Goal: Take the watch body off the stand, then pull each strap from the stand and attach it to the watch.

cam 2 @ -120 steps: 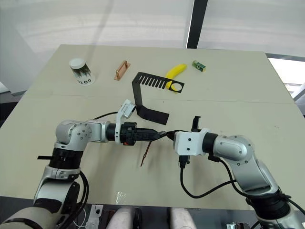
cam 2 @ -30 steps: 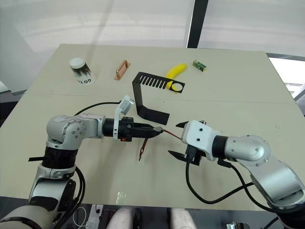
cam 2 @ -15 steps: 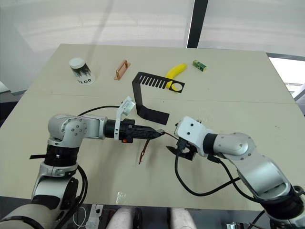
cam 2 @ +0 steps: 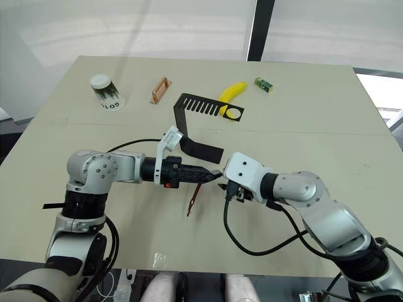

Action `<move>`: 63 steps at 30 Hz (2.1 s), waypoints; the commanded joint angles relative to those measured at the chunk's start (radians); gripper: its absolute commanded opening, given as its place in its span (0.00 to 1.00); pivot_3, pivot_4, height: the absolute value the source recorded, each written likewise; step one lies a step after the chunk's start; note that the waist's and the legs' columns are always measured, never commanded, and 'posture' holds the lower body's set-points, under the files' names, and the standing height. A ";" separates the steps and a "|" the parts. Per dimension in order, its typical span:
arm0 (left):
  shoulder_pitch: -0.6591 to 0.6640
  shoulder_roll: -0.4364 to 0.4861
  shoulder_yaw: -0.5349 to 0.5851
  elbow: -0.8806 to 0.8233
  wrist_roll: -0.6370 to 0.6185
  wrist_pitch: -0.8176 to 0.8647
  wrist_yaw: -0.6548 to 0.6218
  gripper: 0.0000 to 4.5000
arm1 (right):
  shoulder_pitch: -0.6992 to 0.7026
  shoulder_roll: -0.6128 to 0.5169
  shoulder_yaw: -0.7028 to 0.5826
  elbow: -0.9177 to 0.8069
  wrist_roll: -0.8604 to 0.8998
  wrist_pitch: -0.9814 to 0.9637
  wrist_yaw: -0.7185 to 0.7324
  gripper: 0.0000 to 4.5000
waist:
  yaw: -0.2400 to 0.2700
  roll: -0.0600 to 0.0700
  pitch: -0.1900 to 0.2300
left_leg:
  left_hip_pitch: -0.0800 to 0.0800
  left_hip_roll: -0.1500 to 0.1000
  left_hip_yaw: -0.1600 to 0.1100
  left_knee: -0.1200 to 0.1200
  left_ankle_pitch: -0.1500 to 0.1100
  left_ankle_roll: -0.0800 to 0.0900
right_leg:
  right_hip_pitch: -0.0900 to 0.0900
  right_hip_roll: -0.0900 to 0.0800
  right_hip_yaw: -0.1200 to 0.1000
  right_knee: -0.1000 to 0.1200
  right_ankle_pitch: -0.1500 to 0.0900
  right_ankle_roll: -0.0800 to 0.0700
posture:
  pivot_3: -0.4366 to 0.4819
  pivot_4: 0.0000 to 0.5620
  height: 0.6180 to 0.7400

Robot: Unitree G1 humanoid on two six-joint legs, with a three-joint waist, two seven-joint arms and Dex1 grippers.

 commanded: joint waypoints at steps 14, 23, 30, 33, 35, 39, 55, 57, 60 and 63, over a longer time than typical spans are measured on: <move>0.008 -0.016 0.018 -0.015 -0.030 -0.018 0.013 0.36 | 0.008 -0.004 -0.033 -0.029 -0.027 -0.052 -0.001 0.02 | 0.000 0.000 0.000 | 0.000 0.000 0.000 0.000 0.000 0.000 | 0.000 0.000 0.000 0.000 0.000 0.000 | 0.48 0.27 1.00; 0.003 -0.017 0.026 0.013 -0.027 -0.023 0.019 0.36 | 0.004 -0.001 -0.030 -0.027 -0.040 -0.073 0.000 0.02 | 0.000 0.000 0.000 | 0.000 0.000 0.000 0.000 0.000 0.000 | 0.000 0.000 0.000 0.000 0.000 0.000 | 0.48 0.27 1.00; 0.002 -0.017 0.019 0.022 -0.023 -0.031 0.020 0.36 | 0.010 -0.008 -0.033 -0.036 -0.048 -0.082 0.001 0.02 | 0.000 0.000 0.000 | 0.000 0.000 0.000 0.000 0.000 0.000 | 0.000 0.000 0.000 0.001 0.000 0.000 | 0.48 0.27 1.00; 0.001 -0.016 0.016 0.026 -0.022 -0.034 0.018 0.36 | 0.011 -0.007 -0.033 -0.036 -0.052 -0.085 0.001 0.02 | -0.001 0.000 0.000 | 0.000 0.000 0.000 0.000 0.000 0.000 | 0.000 0.000 0.000 0.001 0.000 0.000 | 0.48 0.27 1.00; 0.001 -0.014 0.014 0.025 -0.022 -0.037 0.015 0.36 | 0.011 -0.007 -0.032 -0.036 -0.055 -0.087 0.002 0.02 | -0.001 0.000 0.000 | 0.000 0.000 0.000 0.000 0.000 0.000 | 0.000 0.000 0.000 0.001 0.000 0.000 | 0.48 0.27 1.00; 0.005 -0.008 0.008 0.026 -0.019 -0.044 0.010 0.36 | 0.009 -0.005 -0.029 -0.036 -0.060 -0.089 0.003 0.02 | 0.000 0.000 0.000 | 0.000 0.000 0.000 0.001 0.000 0.000 | 0.000 0.000 0.000 0.001 0.000 0.000 | 0.48 0.27 1.00; 0.011 -0.001 0.002 0.034 -0.015 -0.054 0.009 0.36 | 0.004 -0.005 -0.037 -0.034 -0.057 -0.088 0.005 0.02 | -0.001 0.000 0.000 | 0.000 0.000 0.000 0.001 0.000 0.000 | 0.000 0.000 0.000 0.001 0.000 0.000 | 0.48 0.27 1.00; 0.011 0.000 0.000 0.035 -0.015 -0.058 0.007 0.36 | 0.003 -0.004 -0.037 -0.034 -0.057 -0.087 0.004 0.02 | -0.001 0.000 0.000 | 0.000 0.000 0.000 0.001 0.000 0.000 | 0.000 0.000 0.000 0.001 0.000 0.000 | 0.48 0.27 1.00; 0.011 0.001 -0.002 0.036 -0.014 -0.061 0.005 0.36 | 0.004 -0.005 -0.039 -0.037 -0.056 -0.086 0.005 0.02 | -0.001 0.000 0.000 | 0.000 0.000 0.000 0.001 0.000 0.000 | 0.000 0.000 0.000 0.001 0.000 0.000 | 0.48 0.27 1.00; 0.012 0.001 -0.004 0.038 -0.014 -0.063 0.005 0.36 | 0.009 -0.008 -0.042 -0.041 -0.055 -0.085 0.006 0.02 | -0.001 0.000 0.000 | 0.000 0.000 0.000 0.001 0.000 0.000 | 0.000 0.000 0.000 0.001 0.000 0.000 | 0.48 0.27 1.00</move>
